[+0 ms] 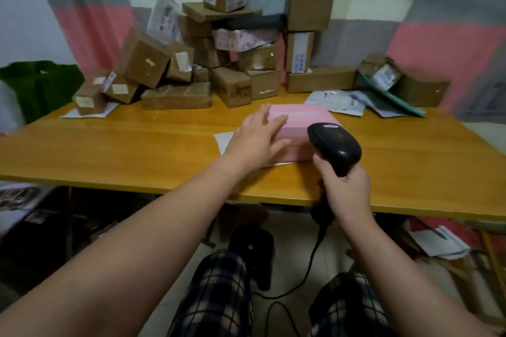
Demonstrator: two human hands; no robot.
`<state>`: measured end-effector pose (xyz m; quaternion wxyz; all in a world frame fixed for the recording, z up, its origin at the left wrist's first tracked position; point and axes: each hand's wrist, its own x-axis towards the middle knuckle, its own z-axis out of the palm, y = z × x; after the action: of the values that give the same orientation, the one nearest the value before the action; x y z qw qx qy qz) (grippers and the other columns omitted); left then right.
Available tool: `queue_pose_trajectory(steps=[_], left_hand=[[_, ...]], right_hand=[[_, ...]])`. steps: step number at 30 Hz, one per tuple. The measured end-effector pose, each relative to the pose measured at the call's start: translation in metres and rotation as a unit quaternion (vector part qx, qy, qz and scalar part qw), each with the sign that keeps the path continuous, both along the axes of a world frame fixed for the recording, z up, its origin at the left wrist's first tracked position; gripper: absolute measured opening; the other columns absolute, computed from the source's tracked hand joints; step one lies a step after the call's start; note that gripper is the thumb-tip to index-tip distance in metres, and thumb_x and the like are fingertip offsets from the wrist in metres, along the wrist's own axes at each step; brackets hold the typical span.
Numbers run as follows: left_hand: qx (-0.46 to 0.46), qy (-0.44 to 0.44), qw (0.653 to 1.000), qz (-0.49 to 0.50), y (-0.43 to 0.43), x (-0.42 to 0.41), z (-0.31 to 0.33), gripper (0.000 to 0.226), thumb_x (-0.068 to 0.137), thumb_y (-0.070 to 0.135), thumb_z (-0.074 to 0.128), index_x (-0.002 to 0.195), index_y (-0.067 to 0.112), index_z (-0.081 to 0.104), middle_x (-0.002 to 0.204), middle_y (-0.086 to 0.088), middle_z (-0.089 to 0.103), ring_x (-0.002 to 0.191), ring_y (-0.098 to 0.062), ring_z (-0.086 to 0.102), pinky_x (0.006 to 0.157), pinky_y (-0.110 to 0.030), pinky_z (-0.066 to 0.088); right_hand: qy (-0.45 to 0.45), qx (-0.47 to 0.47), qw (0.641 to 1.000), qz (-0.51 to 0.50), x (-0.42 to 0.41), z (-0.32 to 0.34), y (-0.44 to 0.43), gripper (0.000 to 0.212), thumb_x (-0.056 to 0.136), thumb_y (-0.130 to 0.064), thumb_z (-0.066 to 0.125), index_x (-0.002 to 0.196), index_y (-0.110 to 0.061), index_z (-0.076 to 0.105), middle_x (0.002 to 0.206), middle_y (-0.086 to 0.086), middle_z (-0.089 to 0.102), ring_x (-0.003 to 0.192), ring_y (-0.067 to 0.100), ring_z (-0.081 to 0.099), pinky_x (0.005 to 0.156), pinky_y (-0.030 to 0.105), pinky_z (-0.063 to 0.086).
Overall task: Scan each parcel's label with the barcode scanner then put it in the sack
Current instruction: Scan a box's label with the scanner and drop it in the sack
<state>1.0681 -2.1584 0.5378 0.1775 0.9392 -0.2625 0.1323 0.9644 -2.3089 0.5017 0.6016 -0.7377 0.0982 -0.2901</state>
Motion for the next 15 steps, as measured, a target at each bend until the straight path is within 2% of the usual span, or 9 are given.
queue_pose_trajectory(steps=[2,4,5,7,9,12,14,15], left_hand=[[-0.036,0.037,0.999,-0.001,-0.005,0.010,-0.002,0.045,0.097,0.045,0.045,0.137,0.025,0.050,0.150,-0.010,0.035,0.135,-0.031,0.034,0.108,-0.039,0.031],[-0.133,0.027,0.991,-0.018,0.000,0.014,-0.009,0.030,0.098,0.039,0.046,0.112,0.016,0.059,0.122,-0.009,0.053,0.114,-0.030,0.050,0.089,-0.034,0.041],[-0.170,0.011,0.985,-0.022,0.004,0.014,-0.013,0.023,0.098,0.035,0.047,0.100,0.014,0.056,0.107,-0.007,0.054,0.101,-0.026,0.052,0.077,-0.031,0.038],[-0.224,0.006,0.975,-0.004,0.012,0.012,-0.016,0.019,0.099,0.029,0.048,0.088,0.014,0.048,0.092,-0.006,0.052,0.087,-0.022,0.049,0.066,-0.029,0.030],[-0.275,0.033,0.960,0.028,0.019,0.010,-0.015,0.021,0.099,0.026,0.048,0.083,0.012,0.046,0.087,-0.011,0.057,0.082,-0.024,0.051,0.066,-0.036,0.033],[-0.376,0.122,0.914,0.091,0.028,0.010,-0.014,0.021,0.094,0.021,0.058,0.078,0.016,0.045,0.084,-0.010,0.060,0.081,-0.025,0.056,0.075,-0.040,0.045],[-0.469,0.188,0.857,0.100,0.035,0.005,-0.013,0.014,0.091,0.014,0.062,0.089,0.017,0.048,0.098,-0.011,0.061,0.093,-0.027,0.061,0.089,-0.048,0.051],[-0.504,0.210,0.832,0.097,0.040,0.002,-0.013,0.020,0.090,0.011,0.062,0.101,0.017,0.047,0.107,-0.010,0.059,0.100,-0.027,0.061,0.092,-0.049,0.051]], right_hand=[[-0.012,0.039,0.999,-0.023,0.003,0.010,-0.010,0.026,0.084,-0.027,0.073,0.108,-0.024,0.063,0.100,-0.005,0.064,0.095,0.009,0.058,0.076,0.014,0.042],[-0.017,0.103,0.994,-0.029,0.009,0.021,-0.018,0.027,0.085,-0.028,0.072,0.109,-0.029,0.060,0.110,-0.003,0.064,0.104,0.011,0.057,0.083,0.020,0.041],[-0.016,0.136,0.990,-0.024,0.013,0.026,-0.021,0.025,0.085,-0.028,0.071,0.108,-0.030,0.060,0.110,-0.004,0.064,0.106,0.012,0.057,0.086,0.024,0.041],[-0.006,0.180,0.984,0.003,0.020,0.034,-0.024,0.028,0.086,-0.027,0.071,0.113,-0.027,0.063,0.108,-0.006,0.066,0.109,0.014,0.058,0.092,0.029,0.043],[0.006,0.205,0.978,0.043,0.025,0.041,-0.020,0.031,0.087,-0.027,0.070,0.117,-0.025,0.063,0.109,-0.004,0.068,0.108,0.015,0.061,0.093,0.032,0.046],[-0.005,0.202,0.976,0.079,0.031,0.047,-0.008,0.018,0.088,-0.026,0.068,0.104,-0.031,0.063,0.105,-0.008,0.069,0.104,0.010,0.063,0.087,0.027,0.048],[-0.009,0.190,0.979,0.066,0.032,0.051,-0.004,0.019,0.086,-0.031,0.070,0.104,-0.032,0.064,0.108,-0.007,0.069,0.108,0.012,0.062,0.096,0.034,0.047],[-0.009,0.186,0.980,0.064,0.032,0.052,-0.002,0.023,0.085,-0.034,0.070,0.108,-0.031,0.064,0.110,-0.004,0.069,0.109,0.014,0.061,0.100,0.037,0.046]])
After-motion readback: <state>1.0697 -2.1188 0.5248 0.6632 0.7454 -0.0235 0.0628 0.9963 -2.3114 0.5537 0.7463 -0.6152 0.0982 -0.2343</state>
